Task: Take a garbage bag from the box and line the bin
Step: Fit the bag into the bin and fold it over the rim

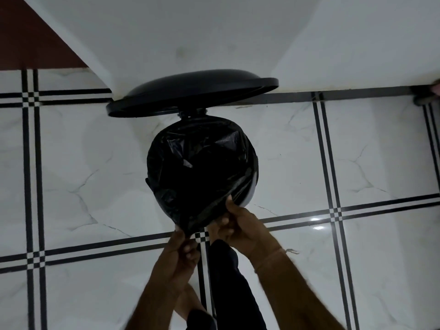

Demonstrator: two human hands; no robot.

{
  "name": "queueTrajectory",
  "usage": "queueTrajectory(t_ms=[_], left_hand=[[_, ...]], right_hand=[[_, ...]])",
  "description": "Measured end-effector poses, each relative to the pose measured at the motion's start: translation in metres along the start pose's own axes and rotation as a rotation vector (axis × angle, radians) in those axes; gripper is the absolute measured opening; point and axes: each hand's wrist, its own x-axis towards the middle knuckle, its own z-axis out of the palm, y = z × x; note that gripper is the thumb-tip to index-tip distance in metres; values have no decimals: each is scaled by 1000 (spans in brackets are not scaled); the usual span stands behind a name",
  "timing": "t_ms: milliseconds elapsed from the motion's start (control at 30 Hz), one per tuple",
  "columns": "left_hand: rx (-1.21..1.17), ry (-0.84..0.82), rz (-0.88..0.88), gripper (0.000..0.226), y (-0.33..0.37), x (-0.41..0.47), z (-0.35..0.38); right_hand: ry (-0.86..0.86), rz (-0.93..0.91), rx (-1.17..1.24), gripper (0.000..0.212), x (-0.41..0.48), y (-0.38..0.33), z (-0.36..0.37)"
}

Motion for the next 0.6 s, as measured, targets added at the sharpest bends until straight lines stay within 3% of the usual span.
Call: queueTrajectory(t_ms=[100, 233, 367, 467, 533, 600], left_hand=[[6, 36, 14, 27, 2, 1, 0], [23, 90, 33, 28, 6, 5, -7], [50, 98, 38, 28, 6, 11, -6], [10, 71, 38, 13, 3, 17, -4], [-26, 47, 46, 6, 0, 18, -3], [-48, 41, 51, 16, -4, 18, -4]], right_hand=[[-36, -42, 100, 22, 4, -6, 1], [-90, -56, 152, 34, 0, -16, -11], [-72, -87, 192, 28, -3, -26, -34], [-47, -135, 228, 20, -2, -30, -42], [-84, -163, 251, 24, 4, -29, -50], [-127, -189, 261, 35, 9, -23, -59]])
